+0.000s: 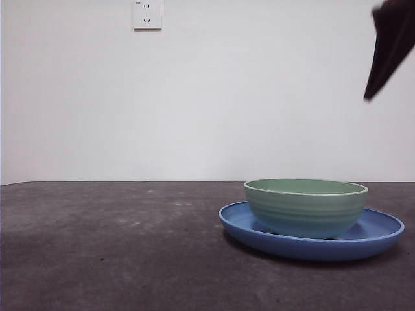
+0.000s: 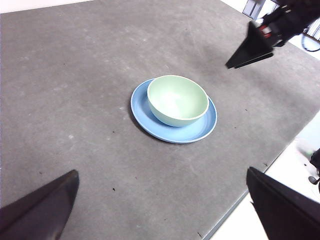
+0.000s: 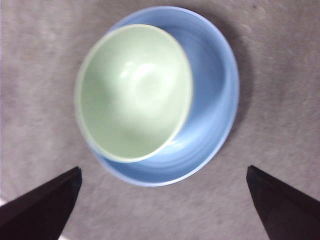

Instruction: Place the green bowl on the blue plate

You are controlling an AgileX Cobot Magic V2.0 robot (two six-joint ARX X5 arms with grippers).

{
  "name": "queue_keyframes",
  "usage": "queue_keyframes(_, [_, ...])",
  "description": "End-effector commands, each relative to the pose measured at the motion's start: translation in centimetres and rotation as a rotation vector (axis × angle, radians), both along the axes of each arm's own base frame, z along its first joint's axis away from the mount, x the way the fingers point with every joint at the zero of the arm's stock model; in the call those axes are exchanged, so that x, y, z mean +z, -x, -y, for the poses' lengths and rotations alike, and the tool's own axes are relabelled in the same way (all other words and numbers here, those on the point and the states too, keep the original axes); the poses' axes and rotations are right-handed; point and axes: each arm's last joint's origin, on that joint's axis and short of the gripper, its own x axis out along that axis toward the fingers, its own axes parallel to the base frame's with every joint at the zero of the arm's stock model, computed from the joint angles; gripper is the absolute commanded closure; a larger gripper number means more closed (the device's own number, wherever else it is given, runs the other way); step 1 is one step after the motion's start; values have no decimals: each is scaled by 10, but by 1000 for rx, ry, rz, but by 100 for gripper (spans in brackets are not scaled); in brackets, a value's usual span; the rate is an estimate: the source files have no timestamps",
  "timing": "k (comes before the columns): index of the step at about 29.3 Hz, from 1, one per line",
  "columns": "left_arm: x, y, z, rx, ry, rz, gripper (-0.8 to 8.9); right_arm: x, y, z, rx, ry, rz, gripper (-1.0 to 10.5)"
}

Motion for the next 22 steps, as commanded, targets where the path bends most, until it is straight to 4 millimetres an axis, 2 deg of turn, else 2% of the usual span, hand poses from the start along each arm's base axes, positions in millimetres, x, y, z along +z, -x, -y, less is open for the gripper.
queue_keyframes(1, [3,0,1,-7,10,7,251,-9,-18,5,6,10,0,480])
queue_keyframes(4, [3,0,1,-7,10,7,251,-23,-34,12,-15,-11,-23,527])
queue_keyframes(10, [3,0,1,-7,10,7,251,-49,-57,17,-26,-38,-57,540])
queue_keyframes(12, [3,0,1,-7,10,7,251,-59,-65,18,-26,-39,-63,594])
queue_keyframes(18, [3,0,1,-7,10,8,251,-86,-81,16,-5,-85,-100,675])
queue_keyframes(22, [3,0,1,-7,10,8,251,-95,-86,16,-2,-85,-108,731])
